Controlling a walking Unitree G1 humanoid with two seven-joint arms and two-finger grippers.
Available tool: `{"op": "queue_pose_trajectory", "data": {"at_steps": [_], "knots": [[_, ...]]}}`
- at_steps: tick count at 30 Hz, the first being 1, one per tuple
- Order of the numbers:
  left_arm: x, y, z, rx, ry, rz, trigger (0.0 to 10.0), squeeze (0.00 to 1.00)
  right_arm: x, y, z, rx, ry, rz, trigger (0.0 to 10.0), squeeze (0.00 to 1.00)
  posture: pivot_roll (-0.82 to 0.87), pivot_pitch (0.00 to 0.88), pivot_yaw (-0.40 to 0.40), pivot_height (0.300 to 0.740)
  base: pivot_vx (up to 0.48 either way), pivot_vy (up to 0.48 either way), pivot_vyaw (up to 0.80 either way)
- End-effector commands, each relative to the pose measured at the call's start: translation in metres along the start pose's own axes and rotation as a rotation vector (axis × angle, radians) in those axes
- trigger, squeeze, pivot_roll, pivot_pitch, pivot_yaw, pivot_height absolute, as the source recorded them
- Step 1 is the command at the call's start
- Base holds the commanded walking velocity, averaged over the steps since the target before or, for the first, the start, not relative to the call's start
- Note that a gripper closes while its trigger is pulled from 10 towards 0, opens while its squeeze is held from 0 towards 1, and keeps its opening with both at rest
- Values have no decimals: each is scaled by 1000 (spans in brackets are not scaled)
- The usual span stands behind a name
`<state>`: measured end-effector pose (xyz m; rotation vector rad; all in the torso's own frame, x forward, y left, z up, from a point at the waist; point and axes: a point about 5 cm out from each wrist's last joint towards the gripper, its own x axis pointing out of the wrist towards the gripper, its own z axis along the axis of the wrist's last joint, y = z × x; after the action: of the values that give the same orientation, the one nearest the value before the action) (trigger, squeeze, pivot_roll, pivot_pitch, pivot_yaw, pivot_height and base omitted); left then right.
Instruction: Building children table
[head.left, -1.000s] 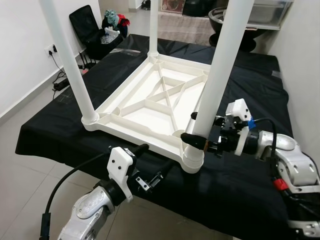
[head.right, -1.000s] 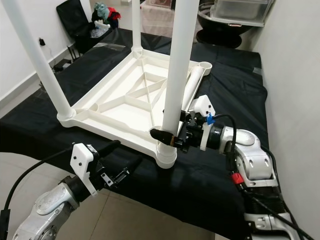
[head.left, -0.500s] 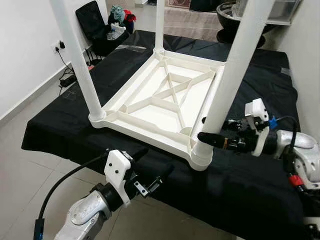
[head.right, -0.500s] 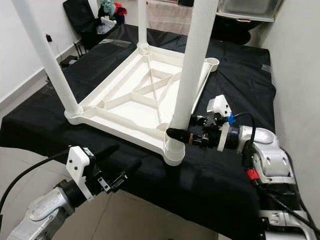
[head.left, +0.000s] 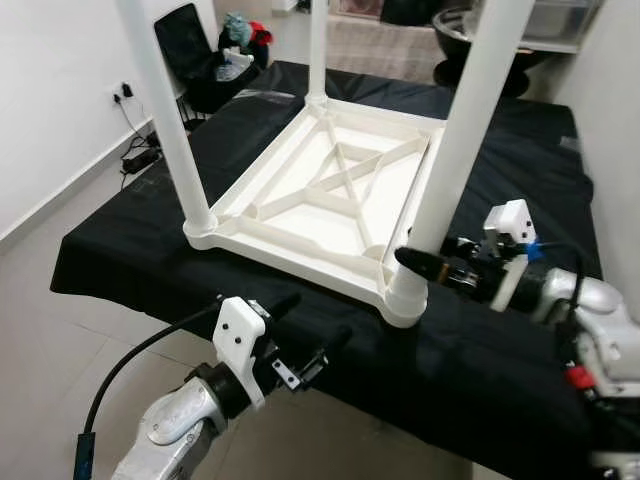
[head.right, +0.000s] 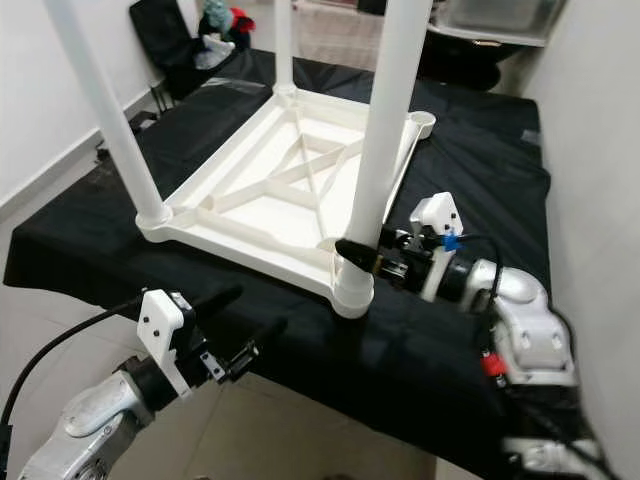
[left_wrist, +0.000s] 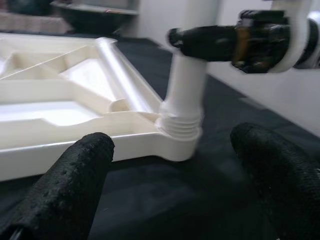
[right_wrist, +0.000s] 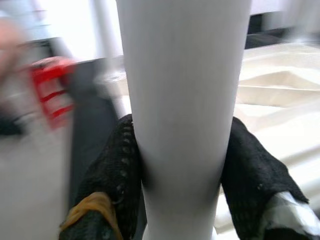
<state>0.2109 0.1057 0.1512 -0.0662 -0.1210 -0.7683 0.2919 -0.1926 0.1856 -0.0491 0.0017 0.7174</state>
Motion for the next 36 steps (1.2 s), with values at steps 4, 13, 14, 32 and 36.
{"op": "queue_pose_trajectory", "data": {"at_steps": [4, 13, 14, 32, 36], "knots": [[1, -1, -7, 18, 1, -19, 10000, 0, 7, 42, -38, 130, 184, -511, 0, 0, -44, 18, -82, 740, 0, 0, 0], [-8, -1, -13, 28, 7, 25, 10000, 0, 44, 42, -33, 148, 145, -578, 0, 0, -41, 0, -100, 740, 0, 0, 0], [-12, -1, -15, 18, 11, 45, 10000, 0, 48, 30, -27, 142, 121, -611, 0, 0, -47, 0, -95, 740, 0, 0, 0], [-23, -13, -21, -34, -4, 69, 10000, 0, 20, -17, -8, 42, 9, -225, 10000, 357, -76, 0, -66, 740, 0, 0, 0], [-22, -12, -20, -23, 3, 57, 10000, 0, 19, -28, -5, 12, 21, -227, 10000, 0, -74, 7, -64, 740, 0, 0, 0]]}}
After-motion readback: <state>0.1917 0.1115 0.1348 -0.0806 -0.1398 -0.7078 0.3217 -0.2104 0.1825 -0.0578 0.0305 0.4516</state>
